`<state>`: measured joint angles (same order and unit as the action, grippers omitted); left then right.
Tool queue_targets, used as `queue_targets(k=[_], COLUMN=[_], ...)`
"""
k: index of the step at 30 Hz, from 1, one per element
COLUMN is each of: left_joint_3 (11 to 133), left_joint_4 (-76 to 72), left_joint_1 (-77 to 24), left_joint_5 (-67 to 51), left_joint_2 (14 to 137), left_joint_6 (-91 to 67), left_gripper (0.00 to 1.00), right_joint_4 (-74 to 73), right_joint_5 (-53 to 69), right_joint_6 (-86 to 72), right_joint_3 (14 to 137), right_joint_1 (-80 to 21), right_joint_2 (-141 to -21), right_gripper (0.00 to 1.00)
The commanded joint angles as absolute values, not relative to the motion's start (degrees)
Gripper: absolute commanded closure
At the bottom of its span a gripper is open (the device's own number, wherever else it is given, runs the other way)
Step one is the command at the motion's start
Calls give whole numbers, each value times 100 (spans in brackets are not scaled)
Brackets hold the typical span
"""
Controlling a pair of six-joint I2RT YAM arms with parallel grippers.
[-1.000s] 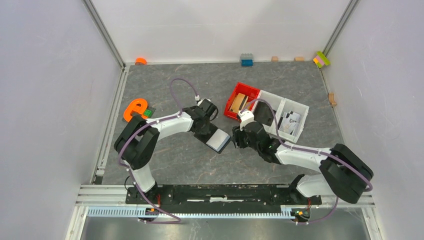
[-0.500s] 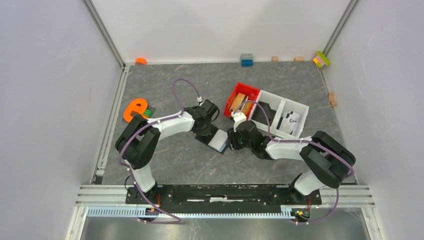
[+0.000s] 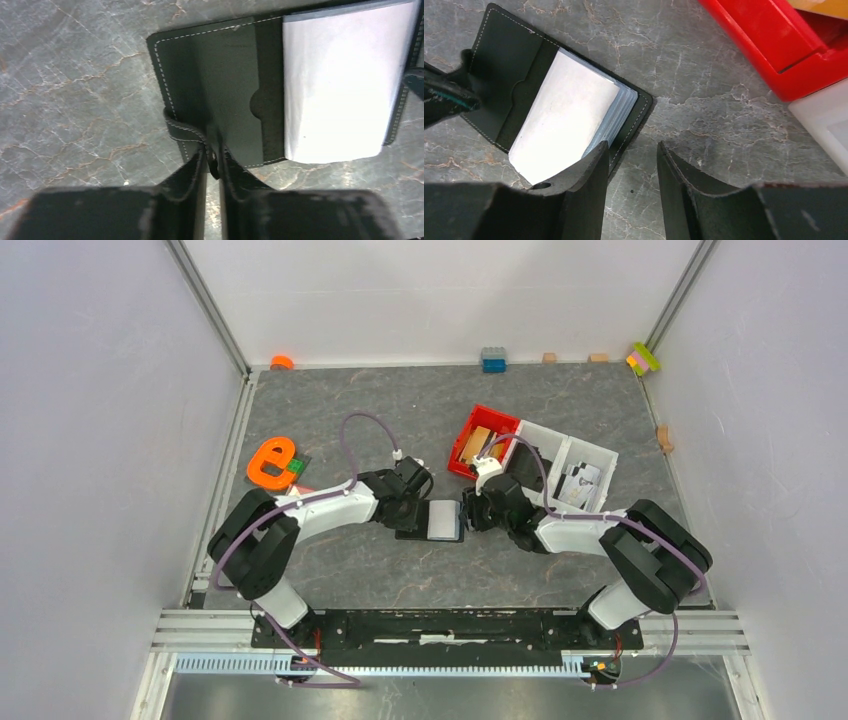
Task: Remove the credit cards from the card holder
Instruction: Open the card holder at the center of the board, then remove the credit card from the card holder.
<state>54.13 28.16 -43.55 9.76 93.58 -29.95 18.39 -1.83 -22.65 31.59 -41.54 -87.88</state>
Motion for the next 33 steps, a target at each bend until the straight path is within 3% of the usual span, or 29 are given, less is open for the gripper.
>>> queue_targets(k=[1, 5, 12, 13, 14, 15, 17, 24, 33], left_joint_3=[5427, 5467, 5622, 5661, 5712, 5785, 6030, 6970, 7093], left_joint_4=[2768, 2932, 3354, 3378, 3380, 3378, 3387, 3409, 3358], left_joint_1=[-4431, -4542, -4890, -4948, -5001, -5036, -5120, -5312, -5326], left_joint_5=[863, 1148, 1172, 1174, 1149, 1130, 1138, 1311, 1139], left_joint_2=[9089, 8888, 8191, 8132, 8100, 8116, 8275, 9482, 10319], left_joint_6=[-2780, -2855, -3230, -3286, -3320, -3341, -3335, -2887, -2308], left_gripper=[74, 64, 58, 44, 22, 12, 1, 8, 3], right_joint_4=[1988, 1944, 1917, 1904, 1907, 1908, 1944, 2207, 2766], right_joint_5=[-208, -31, -69, -102, -134, -159, -240, -762, -1613], right_joint_6=[-1960, -1882, -1885, -1879, -1862, -1848, -1853, -2209, -2574], right_joint_3=[3232, 3252, 3148, 3130, 3097, 3069, 2988, 2453, 1420], right_joint_1=[-4139, -4140, -4135, -4140, -4139, -4140, -4131, -3969, -3736], right_joint_2=[-8710, -8614, -8297, -8247, -8168, -8106, -7939, -7228, -5842], right_gripper=[53, 51, 48, 46, 43, 40, 36, 33, 31])
